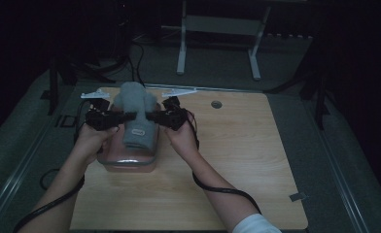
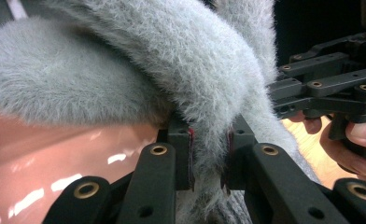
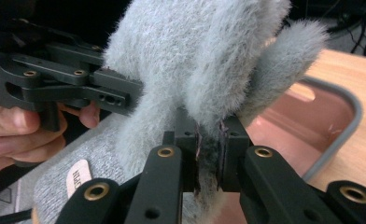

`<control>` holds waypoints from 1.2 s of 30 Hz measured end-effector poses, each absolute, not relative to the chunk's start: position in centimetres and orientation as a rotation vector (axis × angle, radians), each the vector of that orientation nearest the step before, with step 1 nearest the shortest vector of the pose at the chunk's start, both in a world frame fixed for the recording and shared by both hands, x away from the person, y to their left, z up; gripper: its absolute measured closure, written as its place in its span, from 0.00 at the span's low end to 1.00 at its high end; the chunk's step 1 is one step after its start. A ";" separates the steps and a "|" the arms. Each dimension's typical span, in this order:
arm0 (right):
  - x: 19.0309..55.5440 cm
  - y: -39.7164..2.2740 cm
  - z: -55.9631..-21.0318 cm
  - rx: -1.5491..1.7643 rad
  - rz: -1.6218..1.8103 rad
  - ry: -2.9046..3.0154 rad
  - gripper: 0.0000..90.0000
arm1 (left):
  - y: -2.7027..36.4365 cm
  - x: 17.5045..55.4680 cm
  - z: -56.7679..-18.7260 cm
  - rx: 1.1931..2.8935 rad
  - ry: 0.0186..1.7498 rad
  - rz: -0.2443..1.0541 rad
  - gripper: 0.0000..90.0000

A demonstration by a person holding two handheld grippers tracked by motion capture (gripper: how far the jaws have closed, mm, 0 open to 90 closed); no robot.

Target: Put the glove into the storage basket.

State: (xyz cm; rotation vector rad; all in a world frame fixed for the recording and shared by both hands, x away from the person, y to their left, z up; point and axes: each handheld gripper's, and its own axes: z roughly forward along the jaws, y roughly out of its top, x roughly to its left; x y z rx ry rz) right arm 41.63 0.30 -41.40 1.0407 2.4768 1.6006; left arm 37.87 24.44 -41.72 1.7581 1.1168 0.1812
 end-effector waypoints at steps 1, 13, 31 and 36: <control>41.8 0.6 -41.9 1.051 1.590 2.485 0.91 | 24.7 38.1 -42.4 1.760 1.128 0.164 0.87; 43.5 2.7 -48.0 1.191 1.344 2.546 0.91 | 23.9 40.6 -47.9 1.852 1.321 0.108 0.87; 43.8 5.8 -49.8 1.163 1.009 2.605 0.75 | 22.3 42.4 -50.6 2.115 1.513 0.161 0.82; 43.7 5.0 -48.5 1.126 1.101 2.613 0.57 | 22.1 42.5 -50.6 2.127 1.545 0.238 0.60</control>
